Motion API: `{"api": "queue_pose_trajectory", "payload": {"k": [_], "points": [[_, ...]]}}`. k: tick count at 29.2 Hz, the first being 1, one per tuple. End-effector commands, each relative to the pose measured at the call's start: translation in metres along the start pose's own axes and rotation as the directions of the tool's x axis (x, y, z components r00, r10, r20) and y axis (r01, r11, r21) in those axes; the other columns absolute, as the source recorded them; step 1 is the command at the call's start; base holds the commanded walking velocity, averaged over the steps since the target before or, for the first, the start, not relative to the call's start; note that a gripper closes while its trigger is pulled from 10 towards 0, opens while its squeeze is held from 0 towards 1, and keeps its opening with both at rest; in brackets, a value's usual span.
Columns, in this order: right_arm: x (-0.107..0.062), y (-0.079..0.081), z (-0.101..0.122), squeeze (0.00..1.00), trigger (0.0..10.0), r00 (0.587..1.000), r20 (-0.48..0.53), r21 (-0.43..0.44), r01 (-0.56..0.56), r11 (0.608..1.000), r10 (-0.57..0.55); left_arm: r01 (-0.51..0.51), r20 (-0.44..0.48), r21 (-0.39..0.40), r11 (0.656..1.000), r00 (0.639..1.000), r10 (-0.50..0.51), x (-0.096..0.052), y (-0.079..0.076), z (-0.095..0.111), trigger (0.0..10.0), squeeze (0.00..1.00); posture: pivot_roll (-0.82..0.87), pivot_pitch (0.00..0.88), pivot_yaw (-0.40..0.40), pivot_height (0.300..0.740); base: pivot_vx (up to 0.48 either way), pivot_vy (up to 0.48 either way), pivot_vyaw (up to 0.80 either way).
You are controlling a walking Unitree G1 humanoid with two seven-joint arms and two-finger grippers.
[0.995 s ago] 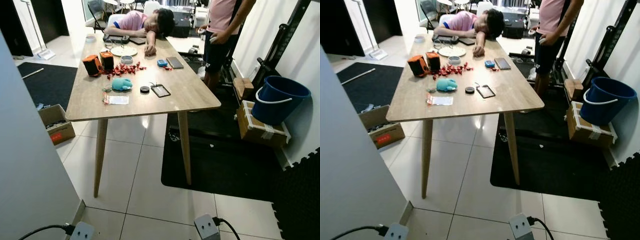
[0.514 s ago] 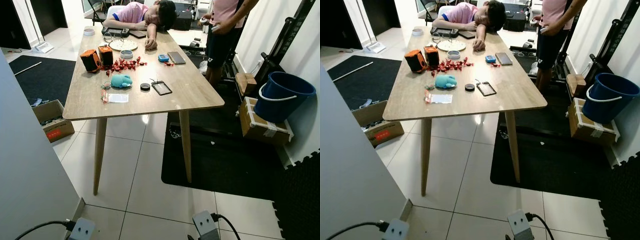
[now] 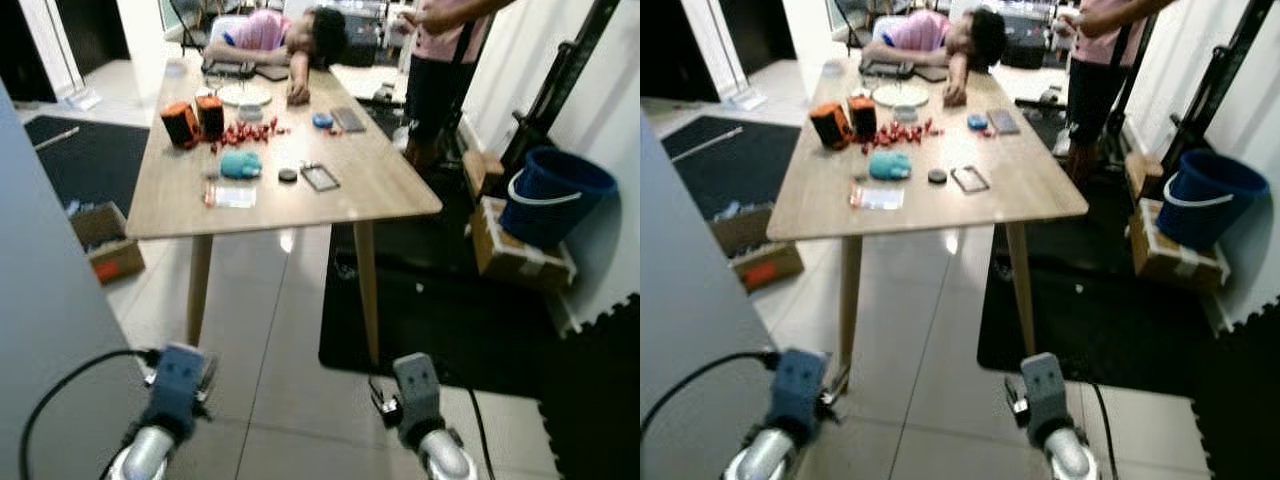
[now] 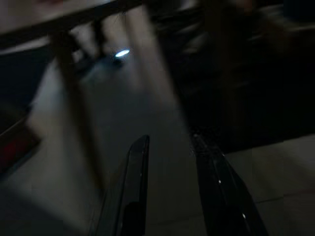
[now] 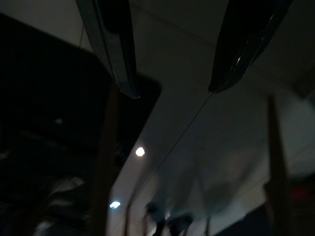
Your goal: Hang keys on a hook
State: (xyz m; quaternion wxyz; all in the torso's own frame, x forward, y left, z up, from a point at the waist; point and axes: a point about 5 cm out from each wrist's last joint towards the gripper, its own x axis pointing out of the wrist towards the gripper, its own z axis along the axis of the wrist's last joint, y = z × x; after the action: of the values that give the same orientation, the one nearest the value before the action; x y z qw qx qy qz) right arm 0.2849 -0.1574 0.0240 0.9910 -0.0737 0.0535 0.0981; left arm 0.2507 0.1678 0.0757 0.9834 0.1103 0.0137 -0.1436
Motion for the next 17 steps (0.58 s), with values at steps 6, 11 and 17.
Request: {"api": "queue_pose_trajectory", "payload": {"k": [6, 11, 17], "points": [[-0.007, -0.039, 0.022, 0.0, 10.0, 0.983, 0.122, 0.014, 0.139, 0.99, -0.139, 0.164, 0.142, -0.094, 0.982, 0.978, -0.15, 0.023, -0.046, 0.05, 10.0, 0.0, 0.07, 0.137, 0.0, 0.74, 0.0, 0.0, 0.0], [-0.007, -0.05, 0.035, 0.0, 10.0, 0.972, 0.172, 0.007, 0.164, 0.986, -0.163, 0.202, 0.197, -0.078, 0.976, 0.963, -0.184, 0.046, -0.058, 0.072, 10.0, 0.0, 0.03, 0.129, 0.022, 0.74, 0.0, 0.0, 0.0], [-0.01, -0.049, 0.041, 0.0, 10.0, 0.972, 0.196, 0.0, 0.132, 0.991, -0.129, 0.222, 0.194, -0.007, 0.975, 0.957, -0.217, 0.057, -0.064, 0.079, 10.0, 0.0, -0.01, 0.12, 0.053, 0.74, 0.0, 0.0, 0.0]]}}
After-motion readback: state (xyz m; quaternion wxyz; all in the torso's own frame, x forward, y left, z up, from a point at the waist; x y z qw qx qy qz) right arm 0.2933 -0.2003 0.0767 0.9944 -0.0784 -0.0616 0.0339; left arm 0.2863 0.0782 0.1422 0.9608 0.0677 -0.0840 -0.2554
